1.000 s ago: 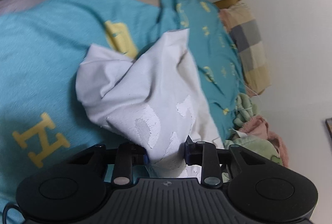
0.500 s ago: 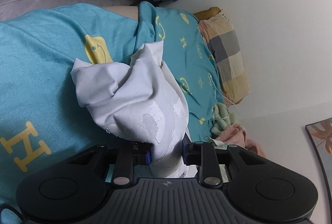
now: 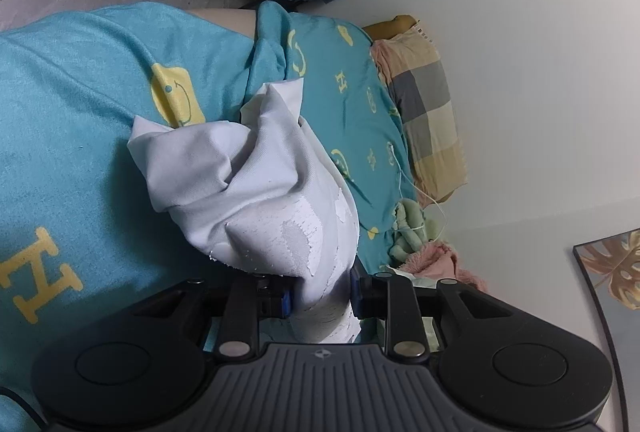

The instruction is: Fold clothes

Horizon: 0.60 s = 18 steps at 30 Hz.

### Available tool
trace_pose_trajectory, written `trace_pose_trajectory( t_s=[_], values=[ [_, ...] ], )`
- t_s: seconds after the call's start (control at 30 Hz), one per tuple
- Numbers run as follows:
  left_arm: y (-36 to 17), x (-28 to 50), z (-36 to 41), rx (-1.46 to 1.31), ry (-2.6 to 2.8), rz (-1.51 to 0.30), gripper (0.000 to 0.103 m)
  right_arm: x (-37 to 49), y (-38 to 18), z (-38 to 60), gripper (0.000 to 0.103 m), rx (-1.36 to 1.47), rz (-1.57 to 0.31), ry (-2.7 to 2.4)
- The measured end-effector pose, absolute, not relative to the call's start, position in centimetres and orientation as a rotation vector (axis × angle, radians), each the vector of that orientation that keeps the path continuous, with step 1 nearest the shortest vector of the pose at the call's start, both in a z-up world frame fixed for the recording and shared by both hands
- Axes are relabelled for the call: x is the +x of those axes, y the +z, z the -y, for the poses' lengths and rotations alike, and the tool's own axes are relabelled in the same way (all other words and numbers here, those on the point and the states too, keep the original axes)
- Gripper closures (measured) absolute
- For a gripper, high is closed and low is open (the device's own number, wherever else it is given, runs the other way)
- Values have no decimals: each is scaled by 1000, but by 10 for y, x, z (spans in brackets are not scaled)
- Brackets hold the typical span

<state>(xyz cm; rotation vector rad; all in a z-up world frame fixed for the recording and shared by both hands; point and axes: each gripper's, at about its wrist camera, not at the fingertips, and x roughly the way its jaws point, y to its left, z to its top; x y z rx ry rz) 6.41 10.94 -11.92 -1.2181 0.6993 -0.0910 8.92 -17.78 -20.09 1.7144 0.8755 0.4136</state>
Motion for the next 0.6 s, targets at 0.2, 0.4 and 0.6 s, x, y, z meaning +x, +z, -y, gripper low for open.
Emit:
trace_pose_trajectory(
  t_s=[0.2,0.4,0.6],
  values=[
    [-117,63,-111,-1250,-110,-667,77,89,-212,176,19,1685,-923,317],
    [-117,57,-114,-1264,-102,-660,78,86,-203,205,19,1669,-740,200],
    [-113,58,-111,-1231,-91,-666,78,98,-194,207,50,1581,-715,185]
  ],
)
